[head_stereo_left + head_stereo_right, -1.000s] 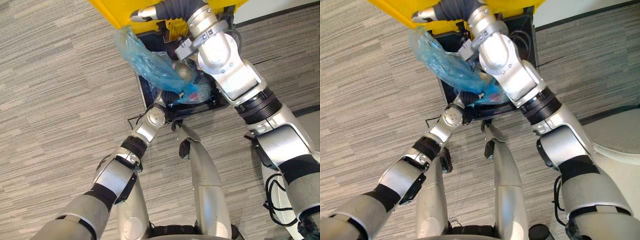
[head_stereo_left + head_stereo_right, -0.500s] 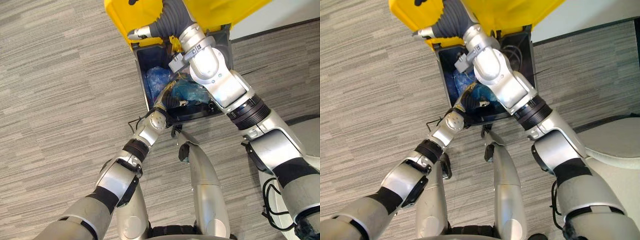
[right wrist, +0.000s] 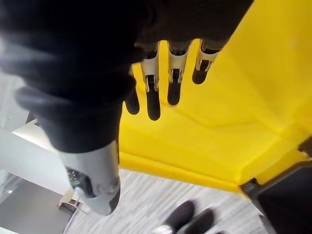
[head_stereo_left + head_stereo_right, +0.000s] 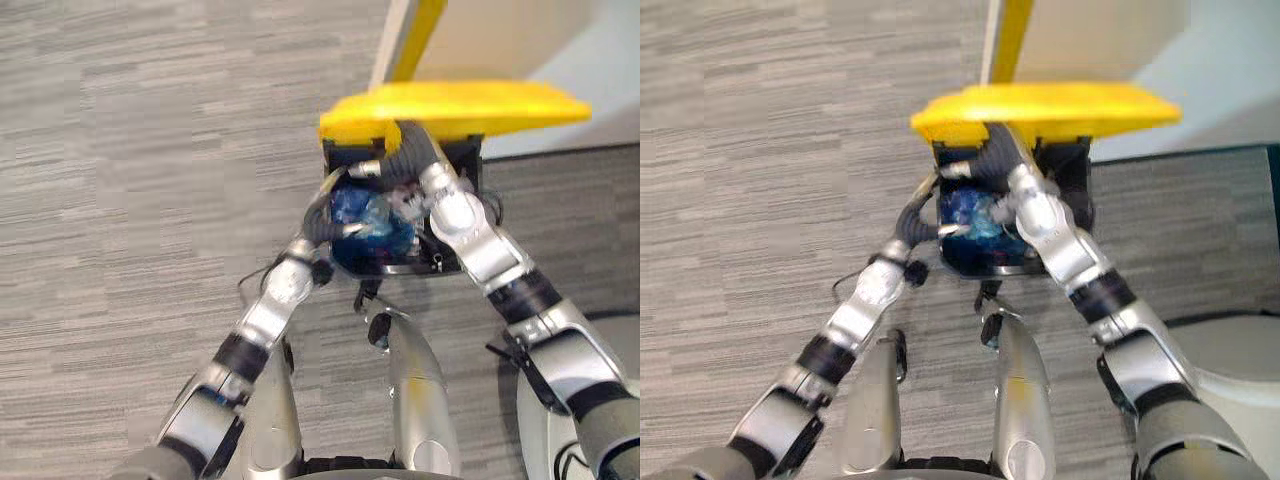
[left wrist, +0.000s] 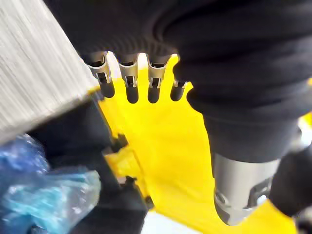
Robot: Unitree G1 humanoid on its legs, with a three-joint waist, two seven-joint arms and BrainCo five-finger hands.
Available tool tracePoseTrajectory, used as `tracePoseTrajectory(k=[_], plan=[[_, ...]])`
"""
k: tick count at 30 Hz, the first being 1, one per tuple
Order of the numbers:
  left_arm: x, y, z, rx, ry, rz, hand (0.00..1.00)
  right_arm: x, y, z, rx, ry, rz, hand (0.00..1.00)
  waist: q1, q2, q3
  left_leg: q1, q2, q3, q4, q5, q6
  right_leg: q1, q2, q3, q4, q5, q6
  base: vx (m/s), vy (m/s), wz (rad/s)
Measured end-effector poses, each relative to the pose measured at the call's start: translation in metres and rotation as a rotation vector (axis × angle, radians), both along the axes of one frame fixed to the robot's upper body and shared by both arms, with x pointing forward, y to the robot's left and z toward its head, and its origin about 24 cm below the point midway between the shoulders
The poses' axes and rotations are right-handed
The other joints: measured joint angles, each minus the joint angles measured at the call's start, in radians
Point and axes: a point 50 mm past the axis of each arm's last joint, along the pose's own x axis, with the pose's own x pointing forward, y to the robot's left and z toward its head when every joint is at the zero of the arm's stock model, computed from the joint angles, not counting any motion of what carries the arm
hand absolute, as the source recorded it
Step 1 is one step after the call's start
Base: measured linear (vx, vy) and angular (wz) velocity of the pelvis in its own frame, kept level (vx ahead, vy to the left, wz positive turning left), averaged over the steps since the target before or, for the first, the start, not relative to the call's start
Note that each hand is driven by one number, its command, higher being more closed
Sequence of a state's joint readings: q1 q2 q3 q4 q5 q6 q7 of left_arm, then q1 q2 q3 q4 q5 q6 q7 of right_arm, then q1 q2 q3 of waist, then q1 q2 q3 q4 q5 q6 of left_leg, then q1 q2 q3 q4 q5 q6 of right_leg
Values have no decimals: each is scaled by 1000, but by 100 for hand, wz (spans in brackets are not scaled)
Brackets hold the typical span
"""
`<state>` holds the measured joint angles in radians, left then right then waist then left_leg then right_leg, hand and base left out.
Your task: Gather rubbish on tea table into small bin, then transfer packed bag to large trash can.
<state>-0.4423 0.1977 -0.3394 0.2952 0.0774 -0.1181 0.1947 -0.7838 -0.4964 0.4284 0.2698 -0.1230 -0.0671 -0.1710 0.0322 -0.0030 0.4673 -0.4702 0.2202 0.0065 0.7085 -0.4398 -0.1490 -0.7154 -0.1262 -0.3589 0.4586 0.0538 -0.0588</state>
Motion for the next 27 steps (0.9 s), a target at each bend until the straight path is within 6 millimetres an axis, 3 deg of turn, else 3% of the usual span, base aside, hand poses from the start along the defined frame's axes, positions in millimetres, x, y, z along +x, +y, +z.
tracePoseTrajectory(k=[4, 6, 7, 9, 10, 11, 14, 18, 22, 25, 27], plan=[[-32, 61, -57, -39, 210, 135, 0, -3, -49, -59, -40, 197, -146, 0, 13, 1, -4, 88, -14, -36, -50, 14, 5, 104, -11, -32, -23, -19, 20, -22, -16, 35], [-54, 85, -83, -71, 315, 202, 0, -11, -73, -86, -67, 288, -221, 0, 28, 1, -4, 141, -18, -39, -76, 15, 14, 158, -12, -37, -42, -19, 20, -10, 18, 17], [-73, 103, -106, -81, 414, 266, 0, -17, -88, -102, -70, 338, -275, 0, 39, 6, -9, 180, -25, -39, -98, 20, 21, 192, -16, -37, -50, -19, 20, -5, 25, 10], [-93, 119, -131, -75, 526, 324, 0, -22, -94, -114, -73, 380, -295, 0, 41, 11, -27, 207, -31, -37, -119, 27, 23, 216, -18, -34, -60, -19, 21, -2, 16, 4], [-115, 133, -157, -66, 653, 388, 0, -25, -94, -127, -94, 425, -298, 0, 43, 13, -56, 233, -34, -29, -142, 34, 21, 228, -18, -27, -64, -19, 20, 20, 29, -4], [-127, 139, -169, -62, 718, 420, 0, -27, -93, -133, -98, 447, -297, 0, 43, 14, -67, 249, -37, -28, -155, 42, 18, 237, -18, -25, -65, -19, 20, 33, 21, -6], [-155, 150, -197, -47, 877, 500, 0, -32, -87, -155, -100, 520, -294, 0, 44, 14, -86, 312, -43, -24, -210, 62, 12, 274, -17, -18, -73, -23, 27, 40, 3, -3], [-188, 148, -225, -45, 1058, 562, 0, -48, -80, -193, -127, 650, -287, 0, 40, 12, -122, 386, -45, -9, -267, 75, 3, 314, -14, -8, -77, -37, 47, 14, -8, -6], [-198, 141, -232, -37, 1108, 555, 0, -64, -73, -219, -111, 743, -284, 0, 39, 2, -131, 446, -49, 11, -276, 74, 4, 353, -13, 11, -74, -41, 53, -17, 21, -13], [-198, 144, -232, -46, 1105, 569, 0, -80, -64, -239, -83, 823, -269, 0, 36, -26, -146, 463, -59, 29, -258, 65, 19, 358, -16, 38, -68, -36, 64, -89, 44, -19], [-197, 144, -231, -48, 1101, 570, 0, -89, -64, -248, -100, 855, -270, 0, 35, -30, -146, 458, -60, 36, -212, 46, 28, 362, -15, 58, -64, -19, 99, -110, 70, -17]])
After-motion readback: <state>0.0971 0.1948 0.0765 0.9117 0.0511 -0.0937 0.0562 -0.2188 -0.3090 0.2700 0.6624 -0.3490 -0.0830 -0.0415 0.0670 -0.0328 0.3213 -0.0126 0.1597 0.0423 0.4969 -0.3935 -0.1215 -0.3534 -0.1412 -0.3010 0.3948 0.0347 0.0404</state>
